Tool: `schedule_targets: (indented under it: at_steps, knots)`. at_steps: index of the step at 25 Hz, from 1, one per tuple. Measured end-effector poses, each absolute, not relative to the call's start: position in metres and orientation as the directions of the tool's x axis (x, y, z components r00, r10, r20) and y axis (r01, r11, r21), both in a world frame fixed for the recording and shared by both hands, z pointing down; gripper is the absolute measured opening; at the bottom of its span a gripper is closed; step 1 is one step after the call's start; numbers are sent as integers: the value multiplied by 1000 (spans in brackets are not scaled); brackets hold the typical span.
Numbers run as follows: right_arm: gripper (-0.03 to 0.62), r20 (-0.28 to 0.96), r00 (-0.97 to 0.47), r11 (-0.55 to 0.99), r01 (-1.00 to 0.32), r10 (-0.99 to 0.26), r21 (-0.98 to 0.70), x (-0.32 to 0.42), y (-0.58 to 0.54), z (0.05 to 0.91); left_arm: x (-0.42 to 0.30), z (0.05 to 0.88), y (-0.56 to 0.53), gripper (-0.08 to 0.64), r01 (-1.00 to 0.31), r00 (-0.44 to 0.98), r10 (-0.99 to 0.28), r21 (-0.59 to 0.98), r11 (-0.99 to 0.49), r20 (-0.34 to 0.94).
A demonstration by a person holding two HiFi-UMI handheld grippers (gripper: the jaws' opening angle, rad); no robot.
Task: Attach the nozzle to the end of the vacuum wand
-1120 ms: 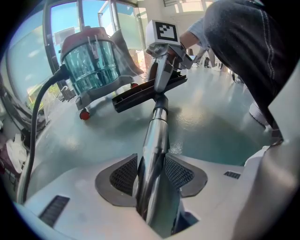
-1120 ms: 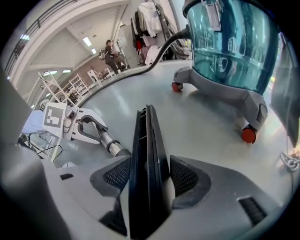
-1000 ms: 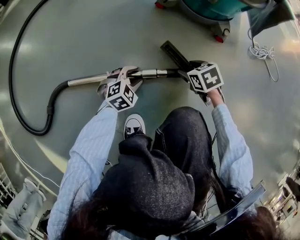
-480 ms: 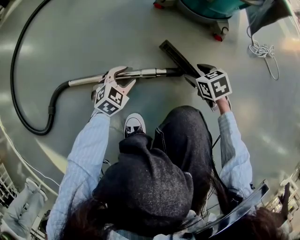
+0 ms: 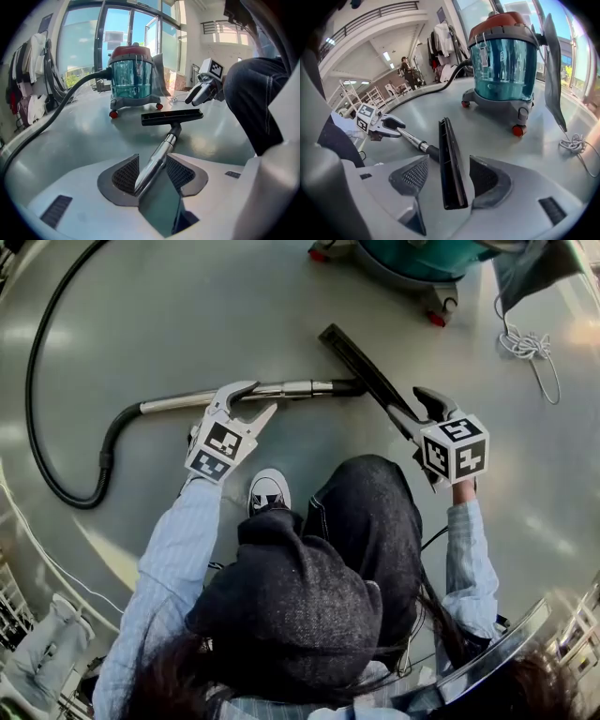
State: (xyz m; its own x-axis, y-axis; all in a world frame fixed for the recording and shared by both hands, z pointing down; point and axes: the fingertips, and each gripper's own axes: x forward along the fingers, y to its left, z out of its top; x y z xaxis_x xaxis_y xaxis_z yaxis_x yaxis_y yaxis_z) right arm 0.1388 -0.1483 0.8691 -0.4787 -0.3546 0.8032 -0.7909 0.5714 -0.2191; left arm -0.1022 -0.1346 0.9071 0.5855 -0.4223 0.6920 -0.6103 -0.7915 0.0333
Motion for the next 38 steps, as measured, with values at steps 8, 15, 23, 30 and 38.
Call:
schedule_targets:
  at_steps: [8,15,23,30,38]
  knots:
    - [263,717,-599,549,-755,-356,-358,99,-143,846,-106,846,-131,37,-680,570,-449,89,-728,688]
    - [13,687,-575,404,-813,-445,-419,81,-146,776,-132,779,-95,26,-653,524,-365,88,-752,770]
    - [6,710,-592,421,-795,-382,-436,58,-123,689,-153,701,-76,11,-794,464,-455,130,-594,760]
    - [6,709,-622,395,-774,-332,-494,48,-71,572,-146,575,-45,5,-814,473,-491,151,-561,732]
    - [6,704,-623,379,-777,-341,-503,45,-4,402,-127,392,10,5,-821,479,-532,143,-553,698]
